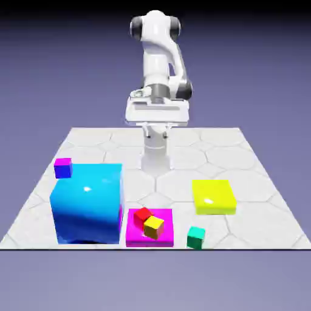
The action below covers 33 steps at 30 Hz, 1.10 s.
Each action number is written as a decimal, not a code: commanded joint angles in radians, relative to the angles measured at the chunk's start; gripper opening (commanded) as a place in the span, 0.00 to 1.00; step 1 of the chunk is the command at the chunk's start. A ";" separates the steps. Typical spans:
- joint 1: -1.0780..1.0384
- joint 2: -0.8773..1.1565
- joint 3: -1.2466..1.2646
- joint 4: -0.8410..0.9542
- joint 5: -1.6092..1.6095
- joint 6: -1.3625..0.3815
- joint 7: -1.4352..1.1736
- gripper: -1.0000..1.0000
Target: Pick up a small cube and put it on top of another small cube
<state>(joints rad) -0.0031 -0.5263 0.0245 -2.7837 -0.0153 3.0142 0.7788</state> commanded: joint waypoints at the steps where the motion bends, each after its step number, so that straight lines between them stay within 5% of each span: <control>1: -0.013 0.036 0.020 0.022 -0.013 -0.019 0.031 0.50; 28: -0.347 1.008 0.564 0.607 -0.352 -0.526 0.871 0.50; 33: -0.260 1.152 0.454 0.635 -0.457 -0.412 0.942 0.50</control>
<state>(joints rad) -0.2628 0.6261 0.4783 -2.1486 -0.4725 2.6022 1.7205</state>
